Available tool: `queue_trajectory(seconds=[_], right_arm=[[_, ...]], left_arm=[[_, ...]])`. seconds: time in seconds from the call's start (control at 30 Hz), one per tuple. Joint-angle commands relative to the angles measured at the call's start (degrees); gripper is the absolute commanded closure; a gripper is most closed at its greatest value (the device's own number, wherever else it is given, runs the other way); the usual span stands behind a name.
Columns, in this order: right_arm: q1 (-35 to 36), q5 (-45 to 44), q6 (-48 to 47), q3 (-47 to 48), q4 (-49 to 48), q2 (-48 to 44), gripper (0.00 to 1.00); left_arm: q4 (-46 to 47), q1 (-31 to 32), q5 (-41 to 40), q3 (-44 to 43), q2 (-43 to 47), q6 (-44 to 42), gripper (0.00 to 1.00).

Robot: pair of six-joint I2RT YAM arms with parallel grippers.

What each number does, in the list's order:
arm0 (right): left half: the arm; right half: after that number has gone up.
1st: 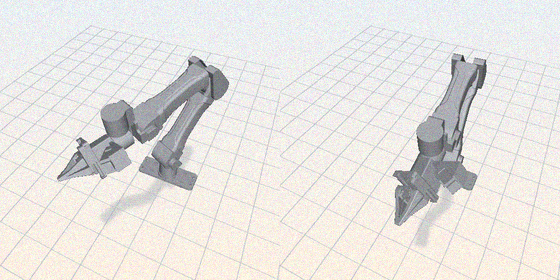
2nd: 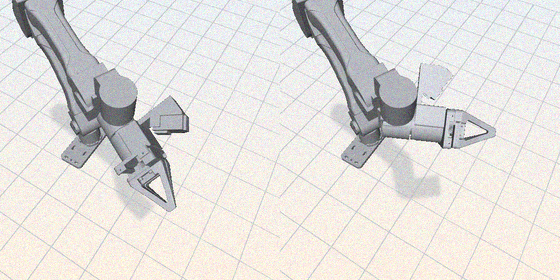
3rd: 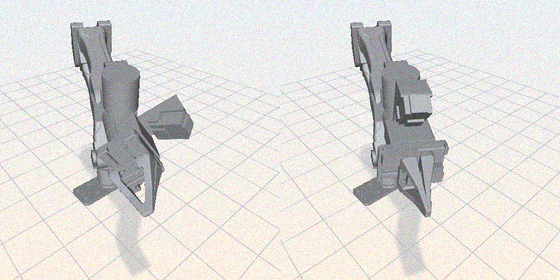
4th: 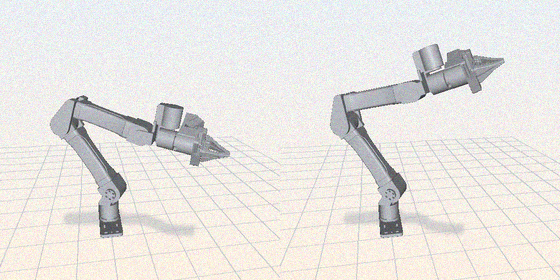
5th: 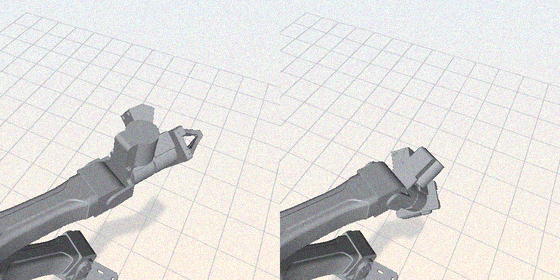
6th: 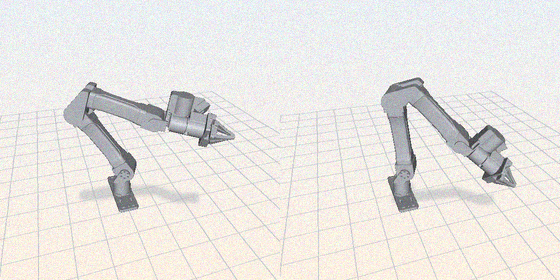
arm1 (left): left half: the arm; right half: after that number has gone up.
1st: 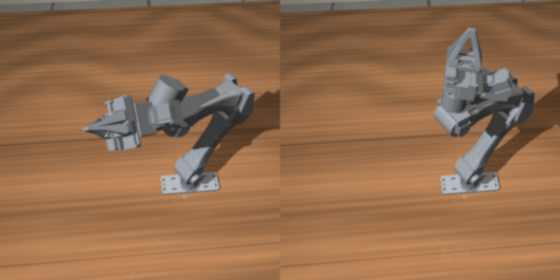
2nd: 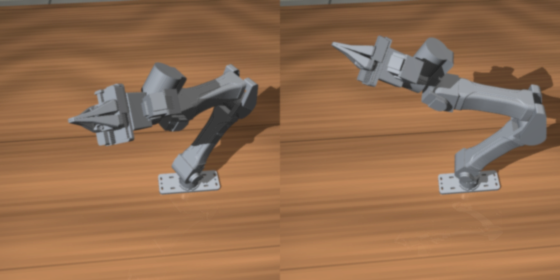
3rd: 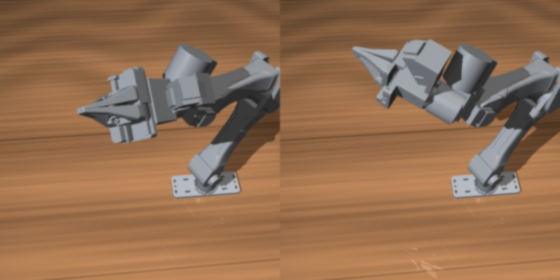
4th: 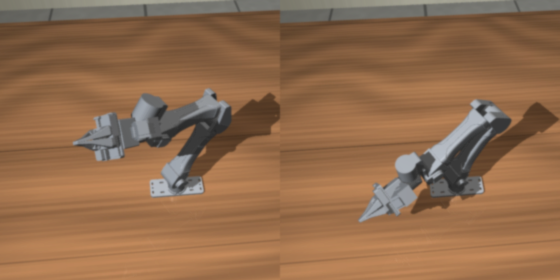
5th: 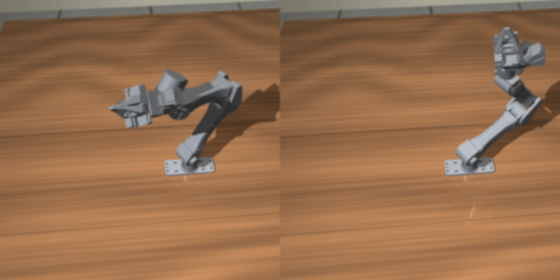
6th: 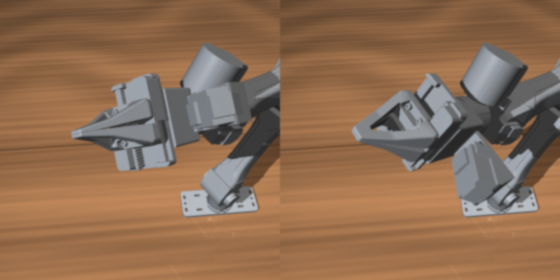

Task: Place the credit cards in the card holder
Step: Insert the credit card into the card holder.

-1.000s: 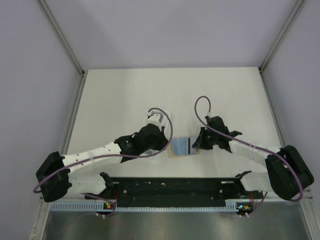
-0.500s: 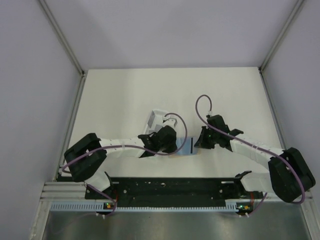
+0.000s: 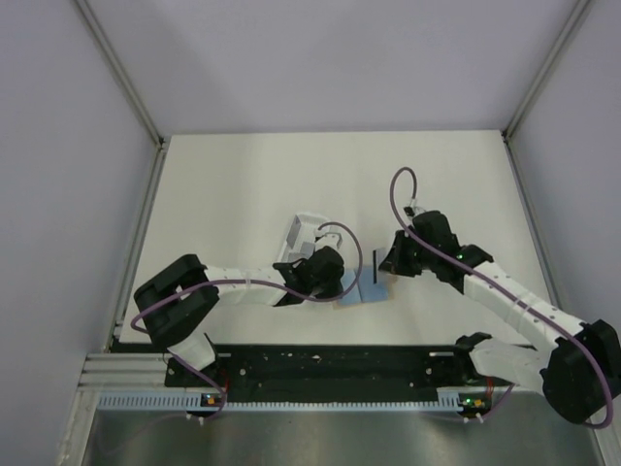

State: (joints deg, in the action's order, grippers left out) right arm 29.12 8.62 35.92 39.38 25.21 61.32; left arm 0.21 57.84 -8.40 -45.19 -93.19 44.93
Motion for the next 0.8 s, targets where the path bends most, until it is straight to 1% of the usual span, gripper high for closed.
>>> queue_trajectory(seconds=[0.0, 0.1, 0.3, 0.47, 0.53, 0.77], right_arm=[[1.4, 11.0, -2.7, 1.5, -6.4, 3.5, 1.00], [3.8, 12.4, -5.7, 1.2, -9.1, 7.4, 1.00], [4.4, 13.6, -4.2, -1.2, -15.3, 11.9, 1.00], [4.7, 7.3, -5.5, -0.7, -10.8, 13.6, 1.00], [4.7, 2.9, -6.6, -0.3, -8.2, 13.9, 1.00], [4.8, -7.4, -8.8, 2.5, 0.9, 14.3, 1.00]], left_arm=[[1.6, 0.2, -0.6, 0.9, -0.2, 0.3, 1.00], [1.8, 0.2, -0.2, 1.7, -0.2, 0.4, 1.00], [2.5, 0.2, -0.3, 3.8, 0.5, 1.5, 1.00], [3.0, 0.2, -0.6, 5.3, 1.3, 2.2, 1.00], [2.9, 0.2, -0.7, 5.4, 1.5, 2.1, 1.00], [2.3, 0.1, -1.2, 5.5, 1.3, 1.8, 1.00]])
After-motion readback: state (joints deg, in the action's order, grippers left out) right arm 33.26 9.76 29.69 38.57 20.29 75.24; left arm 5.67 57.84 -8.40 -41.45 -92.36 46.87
